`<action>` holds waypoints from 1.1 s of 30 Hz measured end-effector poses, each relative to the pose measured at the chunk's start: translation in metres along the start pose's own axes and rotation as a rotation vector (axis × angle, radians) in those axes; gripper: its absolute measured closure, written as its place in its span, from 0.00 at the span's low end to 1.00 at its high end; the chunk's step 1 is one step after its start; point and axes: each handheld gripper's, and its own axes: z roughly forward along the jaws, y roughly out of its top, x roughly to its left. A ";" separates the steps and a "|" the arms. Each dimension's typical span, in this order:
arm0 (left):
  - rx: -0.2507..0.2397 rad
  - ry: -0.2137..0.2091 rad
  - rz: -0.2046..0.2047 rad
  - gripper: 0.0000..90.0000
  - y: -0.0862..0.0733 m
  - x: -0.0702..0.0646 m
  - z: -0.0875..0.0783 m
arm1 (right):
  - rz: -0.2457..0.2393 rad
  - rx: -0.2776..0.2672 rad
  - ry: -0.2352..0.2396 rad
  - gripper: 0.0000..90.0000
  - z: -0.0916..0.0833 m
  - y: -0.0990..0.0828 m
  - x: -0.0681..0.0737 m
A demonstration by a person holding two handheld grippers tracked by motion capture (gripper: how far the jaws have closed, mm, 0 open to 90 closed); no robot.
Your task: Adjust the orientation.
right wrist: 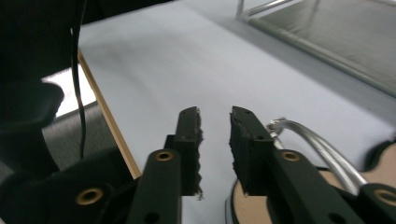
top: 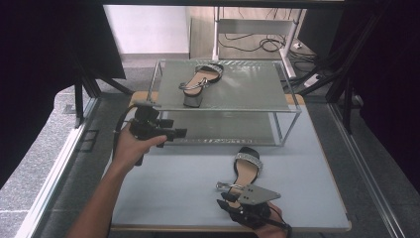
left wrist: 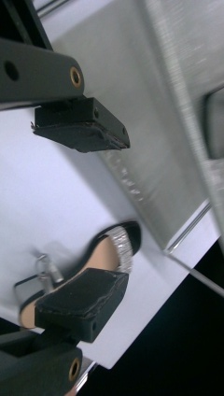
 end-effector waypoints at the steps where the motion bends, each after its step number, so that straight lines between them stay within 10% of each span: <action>1: 0.000 -0.001 -0.005 0.35 -0.007 0.000 0.002 | -0.008 0.016 0.003 0.87 0.004 0.001 0.001; 12: 0.015 -0.002 -0.038 0.35 -0.078 0.004 0.020 | -0.137 0.205 -0.092 0.97 0.039 -0.011 0.017; 24: 0.024 0.003 -0.097 0.36 -0.120 0.010 0.029 | -0.061 0.179 -0.097 1.00 0.027 -0.020 0.005; 33: 0.030 -0.004 -0.127 0.36 -0.134 0.015 0.027 | 0.028 0.160 -0.130 0.99 -0.022 -0.045 -0.010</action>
